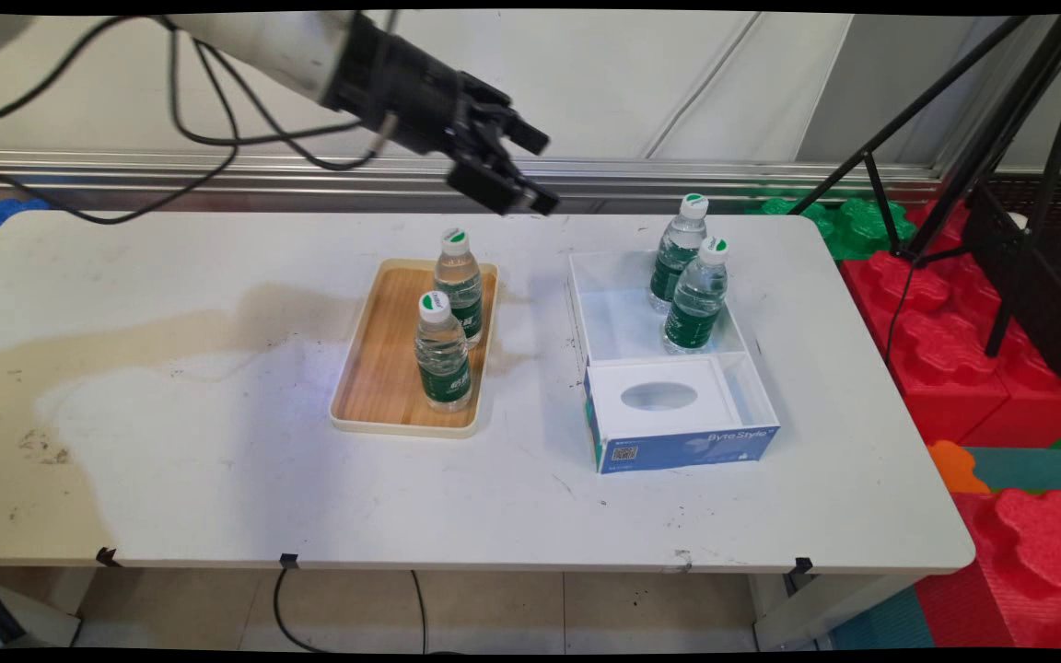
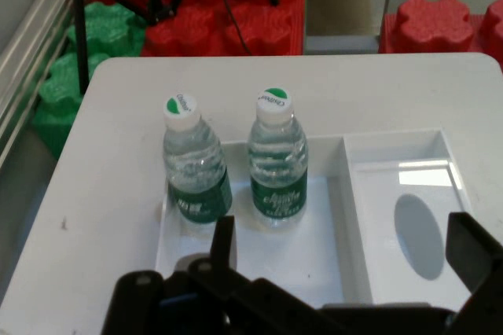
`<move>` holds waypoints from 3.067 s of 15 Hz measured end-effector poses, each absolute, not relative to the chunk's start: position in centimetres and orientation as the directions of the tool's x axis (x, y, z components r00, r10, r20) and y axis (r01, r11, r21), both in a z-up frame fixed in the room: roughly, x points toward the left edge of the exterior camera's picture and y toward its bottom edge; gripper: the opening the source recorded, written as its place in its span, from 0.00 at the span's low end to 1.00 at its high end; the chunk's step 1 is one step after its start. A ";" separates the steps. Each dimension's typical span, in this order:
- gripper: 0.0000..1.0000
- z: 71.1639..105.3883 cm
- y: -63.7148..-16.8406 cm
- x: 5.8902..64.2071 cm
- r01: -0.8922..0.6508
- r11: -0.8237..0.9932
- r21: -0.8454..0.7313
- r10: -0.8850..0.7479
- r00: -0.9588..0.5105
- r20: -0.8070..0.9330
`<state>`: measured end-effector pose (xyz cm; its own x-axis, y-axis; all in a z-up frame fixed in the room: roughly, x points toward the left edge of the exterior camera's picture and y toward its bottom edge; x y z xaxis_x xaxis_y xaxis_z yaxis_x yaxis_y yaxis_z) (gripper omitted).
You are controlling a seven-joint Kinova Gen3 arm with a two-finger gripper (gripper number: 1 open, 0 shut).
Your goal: Pick up the green bottle from the white box, then place the picked object on the tray
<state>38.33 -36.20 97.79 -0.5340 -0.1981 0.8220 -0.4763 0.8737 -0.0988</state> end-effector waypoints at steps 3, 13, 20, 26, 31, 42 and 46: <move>1.00 96.2 -38.2 35.4 -0.471 0.876 -0.100 -0.200 -0.545 0.814; 1.00 90.8 -43.5 28.1 -0.450 0.888 -0.088 -0.223 -0.592 0.775; 1.00 86.7 -46.8 24.0 -0.421 0.902 -0.097 -0.219 -0.638 0.738; 1.00 84.0 -48.8 21.3 -0.427 0.901 -0.081 -0.241 -0.646 0.725; 1.00 82.7 -50.0 19.9 -0.434 0.898 -0.071 -0.253 -0.642 0.724; 0.00 82.0 -51.0 18.7 -0.440 0.896 -0.053 -0.263 -0.623 0.737; 0.00 82.5 -50.8 18.9 -0.445 0.894 -0.048 -0.264 -0.610 0.747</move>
